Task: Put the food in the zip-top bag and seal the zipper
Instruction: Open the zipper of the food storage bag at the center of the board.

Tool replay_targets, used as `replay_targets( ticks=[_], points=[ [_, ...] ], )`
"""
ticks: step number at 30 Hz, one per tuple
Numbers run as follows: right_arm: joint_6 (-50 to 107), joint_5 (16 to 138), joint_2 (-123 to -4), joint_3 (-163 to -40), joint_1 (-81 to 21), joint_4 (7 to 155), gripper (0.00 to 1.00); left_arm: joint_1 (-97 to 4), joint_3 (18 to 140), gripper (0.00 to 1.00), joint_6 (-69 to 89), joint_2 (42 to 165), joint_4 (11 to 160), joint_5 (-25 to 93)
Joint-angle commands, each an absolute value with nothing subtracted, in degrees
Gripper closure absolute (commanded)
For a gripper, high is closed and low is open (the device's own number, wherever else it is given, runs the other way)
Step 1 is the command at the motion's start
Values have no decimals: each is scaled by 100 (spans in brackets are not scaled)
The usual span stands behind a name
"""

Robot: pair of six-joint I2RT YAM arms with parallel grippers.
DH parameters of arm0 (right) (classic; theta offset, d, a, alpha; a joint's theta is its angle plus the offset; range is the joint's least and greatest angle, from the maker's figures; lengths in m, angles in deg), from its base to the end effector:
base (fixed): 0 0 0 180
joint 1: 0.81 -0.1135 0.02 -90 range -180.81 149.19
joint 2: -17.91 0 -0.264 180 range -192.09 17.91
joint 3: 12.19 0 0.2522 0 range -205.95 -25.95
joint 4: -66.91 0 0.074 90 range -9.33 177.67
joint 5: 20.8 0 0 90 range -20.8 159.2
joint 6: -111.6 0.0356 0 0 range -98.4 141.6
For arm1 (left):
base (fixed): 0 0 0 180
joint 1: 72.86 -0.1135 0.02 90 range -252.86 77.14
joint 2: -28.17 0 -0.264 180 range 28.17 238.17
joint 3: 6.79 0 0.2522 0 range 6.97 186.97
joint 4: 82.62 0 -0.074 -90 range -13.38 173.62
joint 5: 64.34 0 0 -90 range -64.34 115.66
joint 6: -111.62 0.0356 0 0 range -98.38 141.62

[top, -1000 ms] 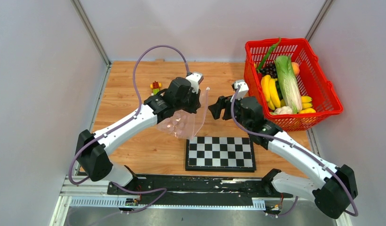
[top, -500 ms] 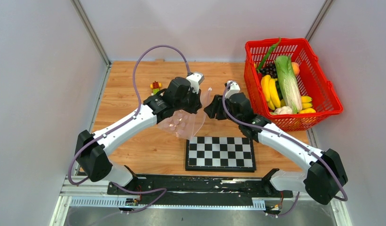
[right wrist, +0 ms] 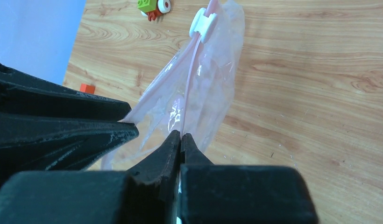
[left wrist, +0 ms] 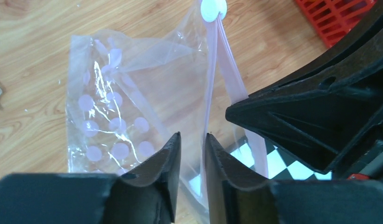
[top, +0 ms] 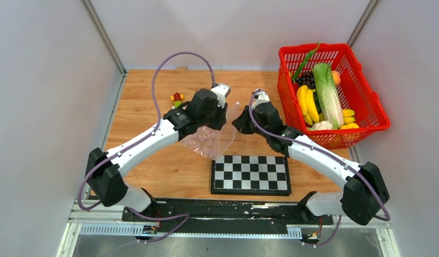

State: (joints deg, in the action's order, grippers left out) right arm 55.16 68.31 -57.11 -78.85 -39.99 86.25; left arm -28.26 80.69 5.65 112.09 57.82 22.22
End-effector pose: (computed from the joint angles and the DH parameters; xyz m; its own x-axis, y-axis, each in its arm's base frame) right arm 0.2316 0.1880 0.2809 -0.6436 0.1886 -0.7418 -0.3183 0.8155 0.4834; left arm 0.2382 -0.2319 0.3273 -0.5857 0.1919 -0.7875 0.5255 0.8296 -0.1887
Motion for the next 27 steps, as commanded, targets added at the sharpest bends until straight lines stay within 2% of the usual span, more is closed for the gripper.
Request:
replay_targets(
  ticks=[1,7,12,16,23,27],
  points=[
    [5956,6431,-5666,-7878,-4037,8381,100,-2812,7929,57,609,11146,6086,2489],
    [6110,6221,-5739,-8023,-4039,8515,100,-2704,7972,50,694,11163,5814,2374],
    [6184,6206,-5838,-8137,-4028,8591,100,-2271,8099,46,920,11154,5360,1343],
    [6226,6234,-5855,-8192,-4027,8609,100,-2197,8050,46,909,11232,5160,881],
    [6004,6414,-5842,-8322,-4028,8759,100,-2182,7917,67,869,11204,5365,1035],
    [5741,6687,-5847,-8335,-4032,8827,100,-2182,7933,82,846,11231,5394,901]
  ],
)
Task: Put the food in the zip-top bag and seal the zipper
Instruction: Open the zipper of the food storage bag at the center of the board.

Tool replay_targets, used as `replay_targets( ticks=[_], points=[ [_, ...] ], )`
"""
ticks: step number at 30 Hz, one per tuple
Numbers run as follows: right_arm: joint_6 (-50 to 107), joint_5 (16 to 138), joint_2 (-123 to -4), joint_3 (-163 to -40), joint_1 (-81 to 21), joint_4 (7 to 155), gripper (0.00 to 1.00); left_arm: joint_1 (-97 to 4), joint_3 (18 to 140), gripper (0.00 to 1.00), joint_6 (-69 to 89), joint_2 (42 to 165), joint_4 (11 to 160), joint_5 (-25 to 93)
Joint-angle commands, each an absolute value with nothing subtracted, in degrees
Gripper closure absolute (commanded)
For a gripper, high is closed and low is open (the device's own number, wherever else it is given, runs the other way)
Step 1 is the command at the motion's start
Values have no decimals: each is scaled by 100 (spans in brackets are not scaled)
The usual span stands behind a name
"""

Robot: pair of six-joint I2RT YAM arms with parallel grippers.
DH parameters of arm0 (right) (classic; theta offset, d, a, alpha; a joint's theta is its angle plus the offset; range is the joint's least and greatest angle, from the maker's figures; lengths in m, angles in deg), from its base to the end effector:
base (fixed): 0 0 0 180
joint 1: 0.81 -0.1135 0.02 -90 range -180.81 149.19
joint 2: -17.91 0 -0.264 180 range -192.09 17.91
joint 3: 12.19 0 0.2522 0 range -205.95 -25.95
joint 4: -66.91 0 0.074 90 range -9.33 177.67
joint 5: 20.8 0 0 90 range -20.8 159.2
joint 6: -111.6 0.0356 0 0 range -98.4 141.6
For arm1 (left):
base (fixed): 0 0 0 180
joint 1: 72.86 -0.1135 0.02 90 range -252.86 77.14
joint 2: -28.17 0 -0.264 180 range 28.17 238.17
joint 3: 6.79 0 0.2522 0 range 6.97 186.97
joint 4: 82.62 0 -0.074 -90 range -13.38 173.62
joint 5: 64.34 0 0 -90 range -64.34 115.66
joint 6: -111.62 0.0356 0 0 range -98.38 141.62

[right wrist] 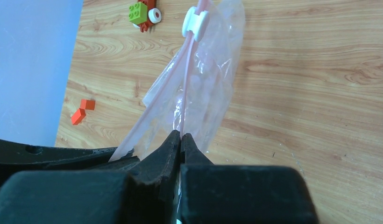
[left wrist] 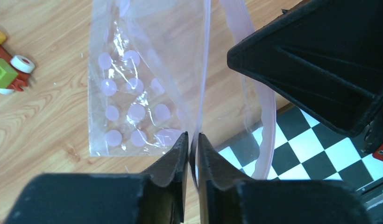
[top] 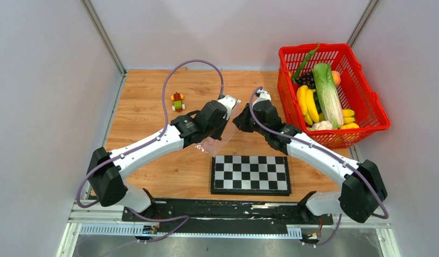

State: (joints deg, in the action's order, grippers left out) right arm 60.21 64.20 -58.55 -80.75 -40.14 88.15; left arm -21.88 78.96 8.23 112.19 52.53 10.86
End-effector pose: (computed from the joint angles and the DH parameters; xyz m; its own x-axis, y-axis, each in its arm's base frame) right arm 0.2368 0.1900 0.2822 -0.6516 0.2698 -0.7090 -0.2123 0.8324 0.5119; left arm 0.2109 -0.2458 0.3096 -0.5654 0.3421 -0.7505 0.5169 0.8561 0.0008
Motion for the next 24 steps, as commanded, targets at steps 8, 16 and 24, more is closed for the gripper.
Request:
replay_targets(
  ticks=[8,16,24],
  points=[
    [5247,6973,-5866,-8537,-4028,9382,100,-2188,7983,100,657,11174,5595,189],
    [4582,5769,-5761,-8565,-3863,10079,100,-2286,8088,100,360,10988,5193,-1115],
    [4772,6549,-5817,-8589,-3824,9715,95,-2285,8075,100,81,10864,5268,-557]
  ],
)
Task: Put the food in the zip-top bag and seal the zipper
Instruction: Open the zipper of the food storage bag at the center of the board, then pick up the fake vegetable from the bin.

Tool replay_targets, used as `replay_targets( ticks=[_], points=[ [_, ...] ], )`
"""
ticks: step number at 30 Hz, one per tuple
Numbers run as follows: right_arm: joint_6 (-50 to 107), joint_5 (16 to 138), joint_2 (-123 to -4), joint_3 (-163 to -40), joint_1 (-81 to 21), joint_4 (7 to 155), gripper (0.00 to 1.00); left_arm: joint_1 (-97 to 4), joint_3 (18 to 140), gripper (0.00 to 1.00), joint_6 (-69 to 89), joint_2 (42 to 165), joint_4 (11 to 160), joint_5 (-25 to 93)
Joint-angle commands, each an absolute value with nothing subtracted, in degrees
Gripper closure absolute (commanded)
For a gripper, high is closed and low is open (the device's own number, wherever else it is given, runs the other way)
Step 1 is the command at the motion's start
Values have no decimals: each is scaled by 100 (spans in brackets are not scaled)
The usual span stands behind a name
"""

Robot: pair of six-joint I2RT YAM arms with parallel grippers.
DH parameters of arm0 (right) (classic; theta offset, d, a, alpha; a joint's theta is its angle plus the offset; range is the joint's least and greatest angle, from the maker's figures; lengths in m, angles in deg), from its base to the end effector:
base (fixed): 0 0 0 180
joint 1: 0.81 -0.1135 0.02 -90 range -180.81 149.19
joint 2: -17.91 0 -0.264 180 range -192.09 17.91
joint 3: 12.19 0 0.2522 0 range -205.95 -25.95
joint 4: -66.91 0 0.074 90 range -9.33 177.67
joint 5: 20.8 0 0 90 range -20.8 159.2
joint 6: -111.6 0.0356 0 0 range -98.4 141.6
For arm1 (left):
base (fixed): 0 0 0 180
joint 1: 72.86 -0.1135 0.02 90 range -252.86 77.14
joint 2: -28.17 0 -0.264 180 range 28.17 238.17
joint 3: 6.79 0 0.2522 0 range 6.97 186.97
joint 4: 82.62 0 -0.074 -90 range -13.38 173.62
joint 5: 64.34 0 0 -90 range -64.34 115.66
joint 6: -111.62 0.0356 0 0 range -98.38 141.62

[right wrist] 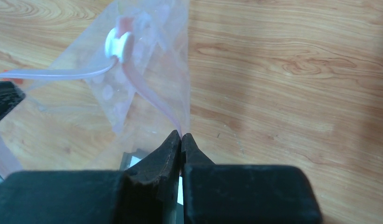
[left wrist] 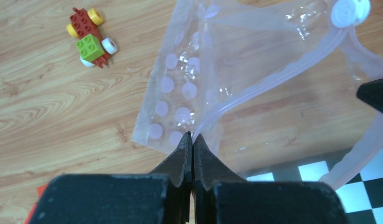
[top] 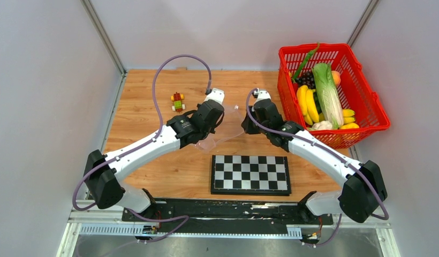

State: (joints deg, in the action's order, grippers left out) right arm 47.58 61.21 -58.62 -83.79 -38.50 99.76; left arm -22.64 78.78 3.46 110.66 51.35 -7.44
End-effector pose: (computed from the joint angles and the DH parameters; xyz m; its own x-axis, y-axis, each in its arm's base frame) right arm 0.2374 0.1771 0.2816 -0.6629 0.0360 -0.7478 -0.2538 0.9289 0.2697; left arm 0.2154 -0.2284 0.3180 -0.5352 0.2347 -0.8115 0.2328 0.9644 0.1254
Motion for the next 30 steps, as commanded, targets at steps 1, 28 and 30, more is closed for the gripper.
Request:
replay_targets(
  ticks=[1,28,30],
  points=[
    [4851,6705,-5832,-8581,-3818,9632,93,-2285,8067,100,38,10882,5300,-435],
    [3324,5869,-4367,-9261,-3239,9784,3,-2574,7435,100,-193,10688,6010,330],
    [3087,5376,-4460,-9538,-2867,10065,6,-2575,7403,100,-179,10691,6052,470]
  ],
)
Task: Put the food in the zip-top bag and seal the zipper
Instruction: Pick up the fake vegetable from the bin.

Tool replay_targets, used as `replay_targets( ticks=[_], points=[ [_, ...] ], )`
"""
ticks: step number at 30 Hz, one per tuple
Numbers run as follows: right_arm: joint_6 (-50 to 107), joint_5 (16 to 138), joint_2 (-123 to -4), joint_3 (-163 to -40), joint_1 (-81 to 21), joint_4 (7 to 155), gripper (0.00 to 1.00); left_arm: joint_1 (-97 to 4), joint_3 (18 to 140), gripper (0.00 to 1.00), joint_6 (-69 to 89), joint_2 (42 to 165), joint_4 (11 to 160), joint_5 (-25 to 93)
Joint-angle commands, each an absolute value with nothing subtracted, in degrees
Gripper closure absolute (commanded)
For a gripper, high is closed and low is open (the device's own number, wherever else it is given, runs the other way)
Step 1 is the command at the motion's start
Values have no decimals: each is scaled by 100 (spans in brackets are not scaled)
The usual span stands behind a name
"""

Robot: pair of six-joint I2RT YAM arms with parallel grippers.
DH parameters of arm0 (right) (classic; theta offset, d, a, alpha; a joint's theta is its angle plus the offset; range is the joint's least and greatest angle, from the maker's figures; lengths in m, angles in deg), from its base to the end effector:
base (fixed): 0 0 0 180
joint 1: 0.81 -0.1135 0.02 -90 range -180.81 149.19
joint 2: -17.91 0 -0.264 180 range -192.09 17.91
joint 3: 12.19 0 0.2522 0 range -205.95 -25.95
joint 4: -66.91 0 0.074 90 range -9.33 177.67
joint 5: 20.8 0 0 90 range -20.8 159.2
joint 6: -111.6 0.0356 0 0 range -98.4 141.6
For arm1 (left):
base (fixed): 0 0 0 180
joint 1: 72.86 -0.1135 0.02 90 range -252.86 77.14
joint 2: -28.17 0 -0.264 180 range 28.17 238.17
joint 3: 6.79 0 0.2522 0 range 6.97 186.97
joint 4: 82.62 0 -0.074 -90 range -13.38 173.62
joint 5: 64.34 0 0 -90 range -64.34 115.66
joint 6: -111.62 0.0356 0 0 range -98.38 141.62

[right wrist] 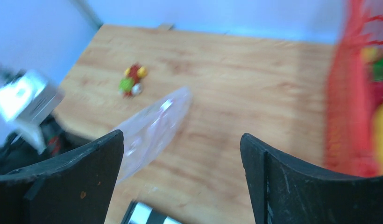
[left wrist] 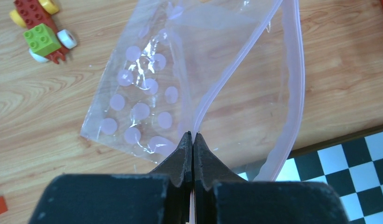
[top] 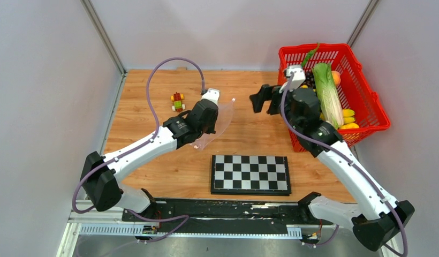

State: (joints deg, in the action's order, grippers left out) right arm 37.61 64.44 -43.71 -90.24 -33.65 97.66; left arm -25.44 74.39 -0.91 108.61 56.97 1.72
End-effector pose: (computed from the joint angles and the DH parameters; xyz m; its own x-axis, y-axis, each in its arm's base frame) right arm 0.2053 0.1290 0.3900 -0.3302 0.1140 -0.9370 -0.3972 0.8837 0.2475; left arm 0.2206 -0.2187 0.3091 -0.5759 0.1091 -0.8102 0.2609 0.9638 -0.0557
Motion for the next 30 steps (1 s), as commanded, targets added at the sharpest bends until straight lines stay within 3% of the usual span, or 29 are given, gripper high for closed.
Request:
replay_targets(
  ticks=[1,8,15,21,24,30],
  points=[
    [3003,5353,-4538,-9700,-2641,10220,8,-2581,7378,100,-166,10687,6093,514],
    [2610,5717,-5553,-10737,-892,11082,6,-2601,7342,100,-36,10648,6138,800],
    [2363,5939,-7093,-11888,219,11713,3,-2600,7285,100,79,10604,6193,1102],
    [2012,5910,-8246,-13022,707,12062,3,-2601,7273,100,121,10630,6197,1342],
    [1897,6026,-8951,-13908,894,12648,9,-2599,7280,100,161,10632,6194,1442],
    [1433,5883,-9891,-14551,945,12386,9,-2597,7281,100,254,10657,6175,1542]
  ],
)
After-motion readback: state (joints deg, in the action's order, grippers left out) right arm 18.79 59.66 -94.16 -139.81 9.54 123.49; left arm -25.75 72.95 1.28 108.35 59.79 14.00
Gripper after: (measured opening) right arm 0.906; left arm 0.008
